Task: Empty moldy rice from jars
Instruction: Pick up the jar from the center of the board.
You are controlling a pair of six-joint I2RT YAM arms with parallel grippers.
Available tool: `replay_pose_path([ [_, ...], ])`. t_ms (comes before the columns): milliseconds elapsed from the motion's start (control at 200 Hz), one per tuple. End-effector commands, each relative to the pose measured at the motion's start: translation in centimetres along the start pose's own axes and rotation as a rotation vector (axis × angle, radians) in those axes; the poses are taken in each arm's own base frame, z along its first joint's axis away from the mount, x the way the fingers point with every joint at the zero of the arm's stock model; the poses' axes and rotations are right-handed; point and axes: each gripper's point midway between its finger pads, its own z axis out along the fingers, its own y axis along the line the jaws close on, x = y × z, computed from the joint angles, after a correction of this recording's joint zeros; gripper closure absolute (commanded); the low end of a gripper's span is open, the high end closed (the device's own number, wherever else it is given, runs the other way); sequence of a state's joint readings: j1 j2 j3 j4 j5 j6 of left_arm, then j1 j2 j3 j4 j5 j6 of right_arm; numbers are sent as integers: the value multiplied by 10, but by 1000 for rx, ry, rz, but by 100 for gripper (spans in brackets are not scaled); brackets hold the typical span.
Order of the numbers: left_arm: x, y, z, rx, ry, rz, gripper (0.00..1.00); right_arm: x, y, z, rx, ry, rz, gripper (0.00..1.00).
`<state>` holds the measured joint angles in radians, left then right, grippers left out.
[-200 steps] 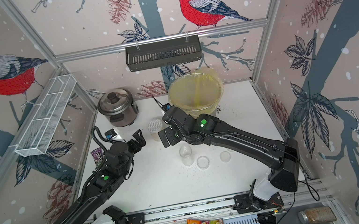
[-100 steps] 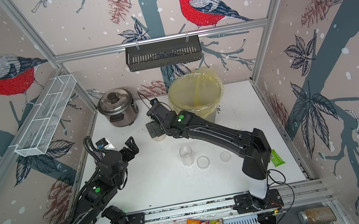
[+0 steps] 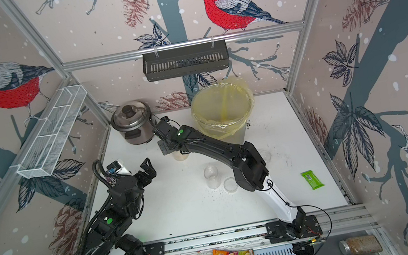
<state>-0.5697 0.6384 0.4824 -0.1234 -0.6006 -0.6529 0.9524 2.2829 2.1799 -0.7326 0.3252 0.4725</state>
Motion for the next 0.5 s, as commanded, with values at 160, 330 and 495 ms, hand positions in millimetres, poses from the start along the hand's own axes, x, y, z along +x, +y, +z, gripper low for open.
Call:
replay_pose_path([
  [160,9,0,4,4,25,5,1,19,-17,22,73,61,10,0],
  [330,11,-1,5,7,31,14,1,26,-11,31,51,71,2,0],
  [495,13,0,6,7,34,17,1,23,-8,34,33,58,8,0],
])
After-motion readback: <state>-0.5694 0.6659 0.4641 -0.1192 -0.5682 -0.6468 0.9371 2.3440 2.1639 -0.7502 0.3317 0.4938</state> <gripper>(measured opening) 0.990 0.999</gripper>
